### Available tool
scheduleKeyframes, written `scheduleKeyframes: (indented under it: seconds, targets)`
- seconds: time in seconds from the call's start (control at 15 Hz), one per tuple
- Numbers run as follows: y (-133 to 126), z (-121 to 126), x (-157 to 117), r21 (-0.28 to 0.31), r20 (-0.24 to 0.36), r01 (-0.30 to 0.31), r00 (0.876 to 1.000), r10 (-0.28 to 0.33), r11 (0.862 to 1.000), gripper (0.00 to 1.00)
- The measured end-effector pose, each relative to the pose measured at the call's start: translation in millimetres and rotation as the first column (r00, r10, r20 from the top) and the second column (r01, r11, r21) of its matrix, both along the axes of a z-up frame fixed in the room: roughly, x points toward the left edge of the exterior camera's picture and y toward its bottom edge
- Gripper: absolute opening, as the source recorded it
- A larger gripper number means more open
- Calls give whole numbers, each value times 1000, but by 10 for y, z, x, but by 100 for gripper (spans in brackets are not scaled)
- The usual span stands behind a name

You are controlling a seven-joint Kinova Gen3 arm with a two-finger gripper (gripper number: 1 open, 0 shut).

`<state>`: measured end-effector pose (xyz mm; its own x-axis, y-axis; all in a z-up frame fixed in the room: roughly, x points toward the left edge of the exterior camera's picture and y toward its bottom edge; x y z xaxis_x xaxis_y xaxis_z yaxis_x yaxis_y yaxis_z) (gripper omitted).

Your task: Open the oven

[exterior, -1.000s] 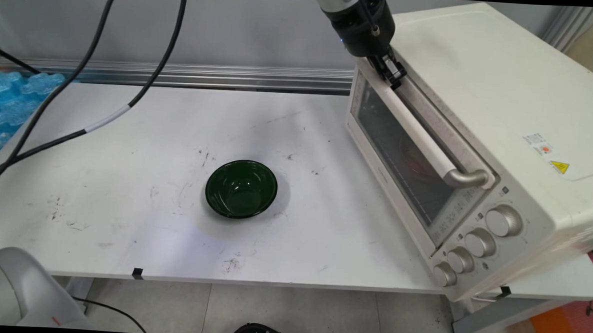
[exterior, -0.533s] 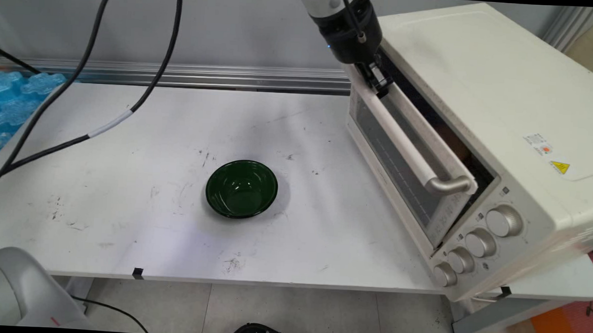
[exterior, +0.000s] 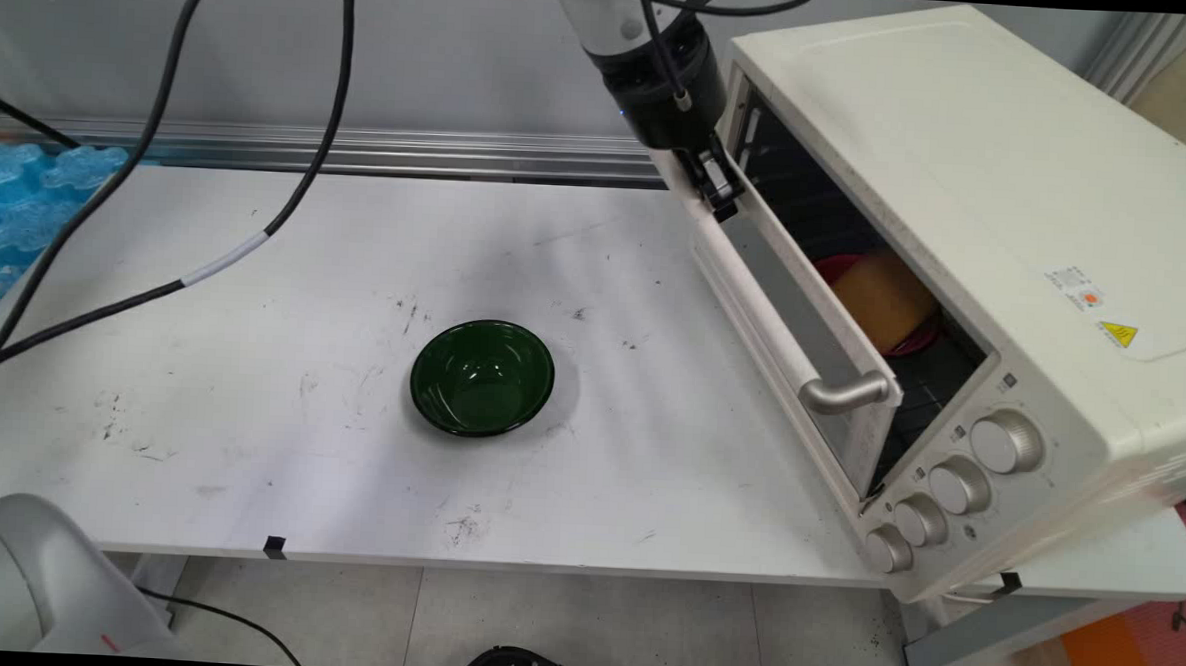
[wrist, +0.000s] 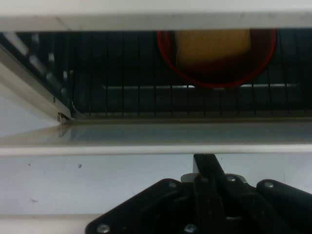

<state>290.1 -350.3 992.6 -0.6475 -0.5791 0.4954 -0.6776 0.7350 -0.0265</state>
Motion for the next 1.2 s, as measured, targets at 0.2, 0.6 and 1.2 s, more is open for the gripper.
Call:
scheduleKeyframes:
  seconds: [0.2, 0.6, 1.2]
  targets:
    - [7, -56, 30, 6, 10, 7, 1000, -7, 1000, 0]
    - [20, -226, 140, 14, 8, 9, 1000, -9, 1000, 0]
    - [131, -470, 373, 23, -14, -3, 1000, 3, 1000, 0]
